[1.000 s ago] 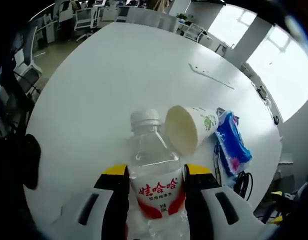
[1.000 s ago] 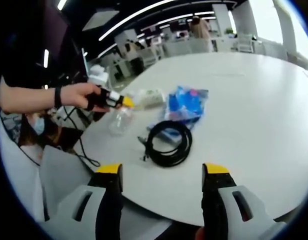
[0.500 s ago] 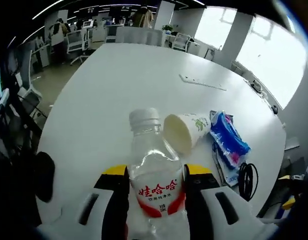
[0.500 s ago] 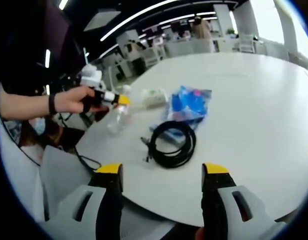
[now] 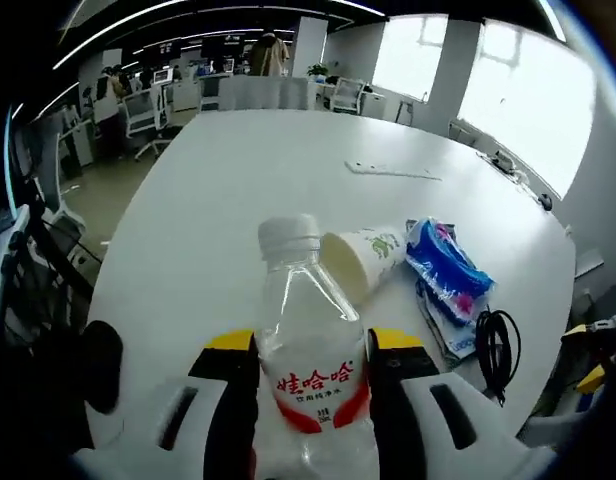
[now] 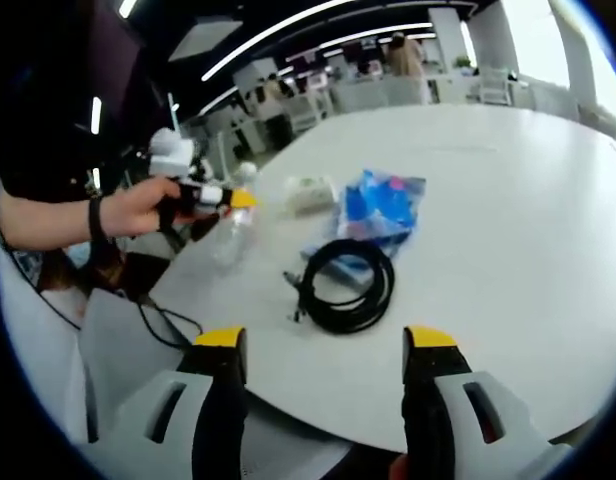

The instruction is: Arrange the tabletop items into an orderly group along one side of the table until the central work area is clear of visible clutter.

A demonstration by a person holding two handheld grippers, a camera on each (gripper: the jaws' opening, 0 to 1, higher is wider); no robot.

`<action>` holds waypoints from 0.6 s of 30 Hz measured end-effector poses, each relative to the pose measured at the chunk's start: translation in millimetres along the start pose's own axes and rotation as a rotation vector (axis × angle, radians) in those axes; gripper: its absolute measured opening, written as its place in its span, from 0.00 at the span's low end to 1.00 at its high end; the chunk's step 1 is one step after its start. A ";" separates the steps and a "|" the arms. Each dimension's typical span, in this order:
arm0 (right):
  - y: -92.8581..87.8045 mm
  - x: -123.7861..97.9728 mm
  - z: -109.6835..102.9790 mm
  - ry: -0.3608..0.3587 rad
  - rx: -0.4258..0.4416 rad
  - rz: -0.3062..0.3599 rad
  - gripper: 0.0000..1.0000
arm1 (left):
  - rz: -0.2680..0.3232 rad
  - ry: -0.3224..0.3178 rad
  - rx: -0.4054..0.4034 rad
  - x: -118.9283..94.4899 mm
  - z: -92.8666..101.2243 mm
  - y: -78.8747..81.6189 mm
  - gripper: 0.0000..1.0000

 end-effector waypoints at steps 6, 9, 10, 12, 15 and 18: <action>-1.7 0.7 -0.6 0.002 0.003 -0.003 0.61 | 0.030 0.013 0.015 -8.5 2.5 -6.0 0.42; -1.9 2.2 -1.9 0.005 -0.001 -0.003 0.61 | 0.044 0.015 0.029 -13.7 4.0 -9.6 0.41; -1.7 2.3 -2.5 0.006 -0.001 -0.001 0.61 | 0.048 0.016 0.030 -15.0 4.1 -10.7 0.41; -1.5 2.9 -3.1 0.005 0.000 0.006 0.61 | 0.056 0.017 0.031 -18.4 4.3 -13.4 0.41; -2.2 4.1 -3.8 0.008 0.005 0.008 0.61 | 0.076 0.030 0.056 -22.9 5.9 -18.6 0.41; -2.8 4.5 -4.7 0.011 -0.004 0.003 0.61 | 0.092 0.044 0.039 -27.5 4.4 -23.4 0.41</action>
Point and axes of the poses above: the point that each gripper's makers call its tool centre point, and the gripper's own axes: x roughly forward along the fingers, z roughly to its right, y roughly out of its top, the point moved 9 cm from there along -x, roughly backward along the fingers, and after that the axes turned 12 degrees about -z, right-handed, at the moved point
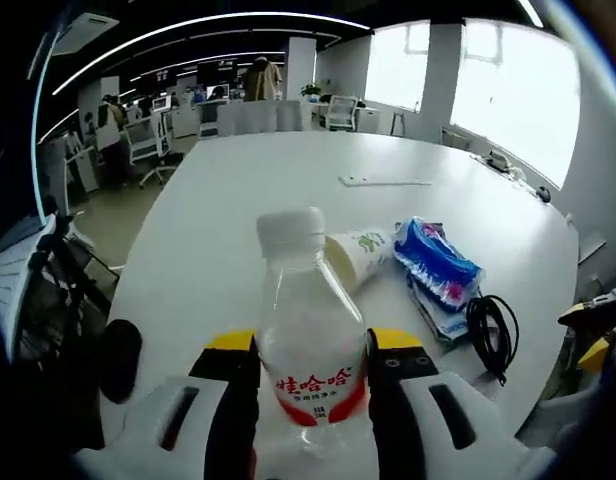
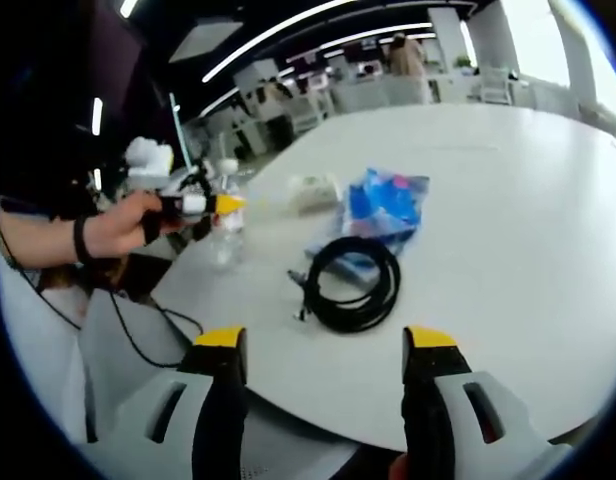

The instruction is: Arrange the tabletop items into an orderly group along one side of the table until the central work area is clear of visible clutter.

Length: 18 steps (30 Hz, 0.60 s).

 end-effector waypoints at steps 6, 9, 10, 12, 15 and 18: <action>0.1 -0.4 1.1 0.001 0.004 0.007 0.61 | 0.012 0.005 0.018 -7.9 2.7 -6.2 0.41; -0.3 -0.7 0.8 0.003 0.005 0.010 0.61 | 0.018 0.008 0.027 -12.8 4.1 -11.2 0.41; -0.8 -0.8 0.1 0.003 0.005 0.009 0.61 | 0.020 0.009 0.027 -13.9 4.1 -12.5 0.41; -1.5 -0.4 -0.7 0.006 0.005 0.007 0.61 | 0.022 0.012 0.029 -16.4 4.4 -15.7 0.41; -2.1 0.2 -1.8 0.009 0.002 0.003 0.61 | 0.022 0.018 0.041 -20.4 6.2 -20.2 0.40; -1.9 0.2 -3.4 0.012 0.001 0.003 0.61 | 0.023 0.026 0.062 -23.2 7.0 -24.2 0.40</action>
Point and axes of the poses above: the point that each gripper's makers call its tool centre point, and the gripper's own axes: x roughly forward along the fingers, z roughly to its right, y roughly out of its top, the point moved 9 cm from there along -x, roughly backward along the fingers, and after that the axes turned 12 degrees about -z, right-handed, at the moved point
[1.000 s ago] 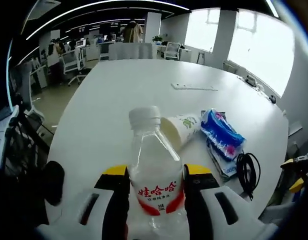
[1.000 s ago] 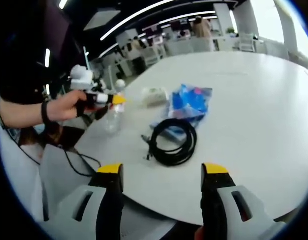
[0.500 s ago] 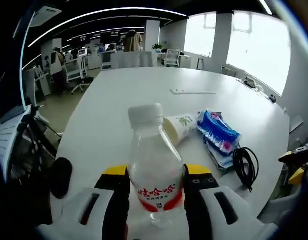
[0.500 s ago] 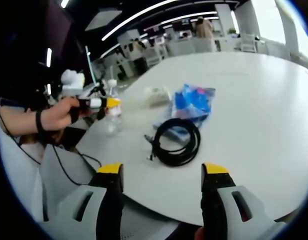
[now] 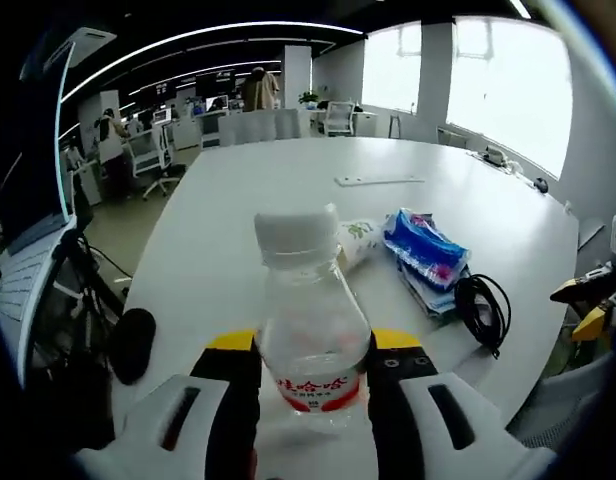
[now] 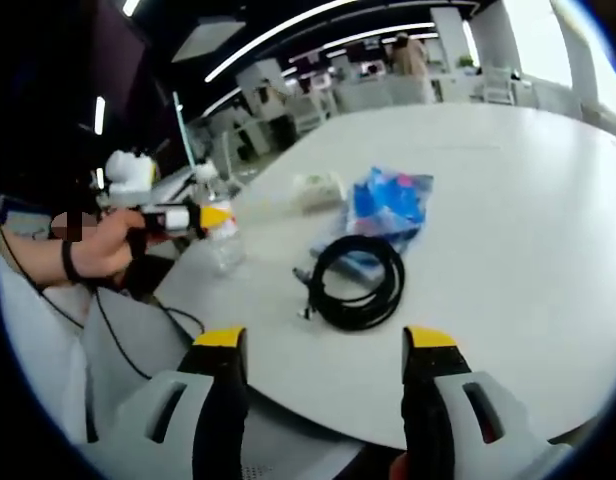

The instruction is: Arrange the tabletop items into an orderly group along one side of the table until the central work area is clear of visible clutter.

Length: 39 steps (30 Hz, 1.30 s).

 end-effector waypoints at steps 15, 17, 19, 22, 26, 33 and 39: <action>3.0 4.3 -3.6 0.016 -0.023 -0.022 0.60 | -0.001 0.043 0.070 -11.3 9.7 -22.6 0.40; 3.4 4.9 -3.7 0.017 -0.022 -0.022 0.60 | -0.005 0.048 0.070 -13.1 11.7 -25.6 0.40; 2.7 6.1 -3.4 0.017 -0.023 -0.028 0.60 | 0.002 0.051 0.062 -13.7 12.5 -29.0 0.40; 2.0 6.6 -3.4 0.019 -0.022 -0.030 0.60 | 0.002 0.053 0.053 -15.4 13.5 -29.6 0.40; 0.9 6.9 -3.4 0.020 -0.021 -0.034 0.60 | -0.002 0.058 0.053 -14.6 13.4 -29.7 0.40; -0.7 6.5 -2.6 0.022 -0.015 -0.036 0.60 | -0.032 0.035 0.042 -10.7 12.2 -33.9 0.39; -2.5 5.9 -2.0 0.022 -0.013 -0.038 0.60 | -0.026 0.019 0.009 -7.8 12.1 -35.4 0.38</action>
Point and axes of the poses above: the point that each gripper's makers call its tool centre point, and the gripper's own axes: x roughly forward along the fingers, z roughly to its right, y roughly out of its top, the point moved 9 cm from there along -x, roughly backward along the fingers, and after that the axes turned 12 degrees about -z, right-handed, at the moved point
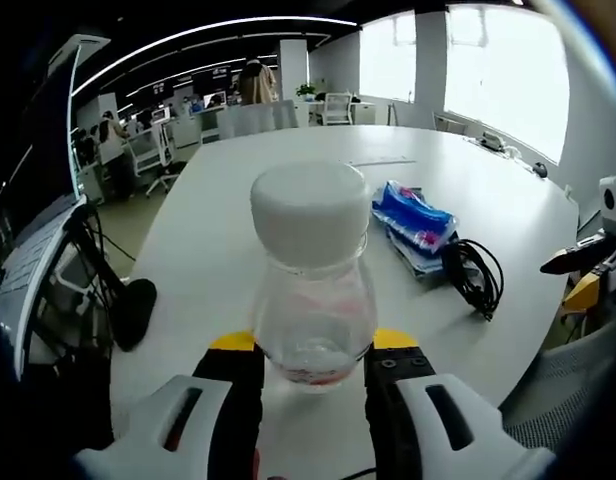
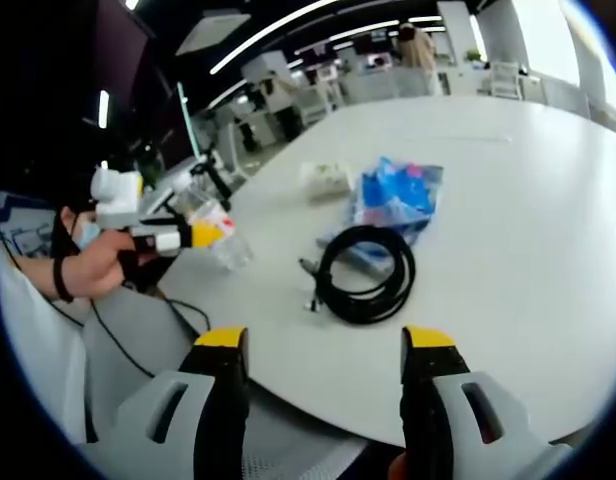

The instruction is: Arrange the tabletop items into an orderly group along one side of the table until the central work area is clear of visible clutter.

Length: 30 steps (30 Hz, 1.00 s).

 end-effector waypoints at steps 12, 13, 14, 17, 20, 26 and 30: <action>1.6 -1.8 3.0 -0.008 0.004 -0.003 0.59 | 0.009 0.050 -0.070 12.5 -11.4 14.9 0.37; 1.8 -1.8 3.1 -0.008 0.004 -0.003 0.59 | 0.012 0.057 -0.076 14.7 -12.6 16.8 0.37; 2.3 -1.6 3.3 -0.008 0.004 -0.003 0.59 | 0.014 0.061 -0.081 16.0 -13.5 18.4 0.37; 3.3 -0.9 3.6 -0.008 0.002 -0.007 0.59 | 0.015 0.074 -0.097 21.4 -16.3 24.9 0.37; 4.3 0.3 3.0 -0.005 -0.004 -0.012 0.59 | 0.017 0.081 -0.110 26.0 -19.1 30.9 0.37; 6.1 1.8 3.3 -0.001 -0.010 -0.021 0.59 | 0.024 0.097 -0.142 39.2 -26.5 46.6 0.37; 7.9 3.1 3.9 0.002 -0.016 -0.028 0.59 | 0.026 0.106 -0.150 46.0 -28.3 57.2 0.37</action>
Point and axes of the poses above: the point that each gripper's makers call its tool centre point, and the gripper's own axes: x roughly forward along the fingers, z roughly to its right, y roughly out of its top, the point moved 9 cm from there along -x, roughly backward along the fingers, and after that the axes turned 12 degrees about -z, right-handed, at the moved point
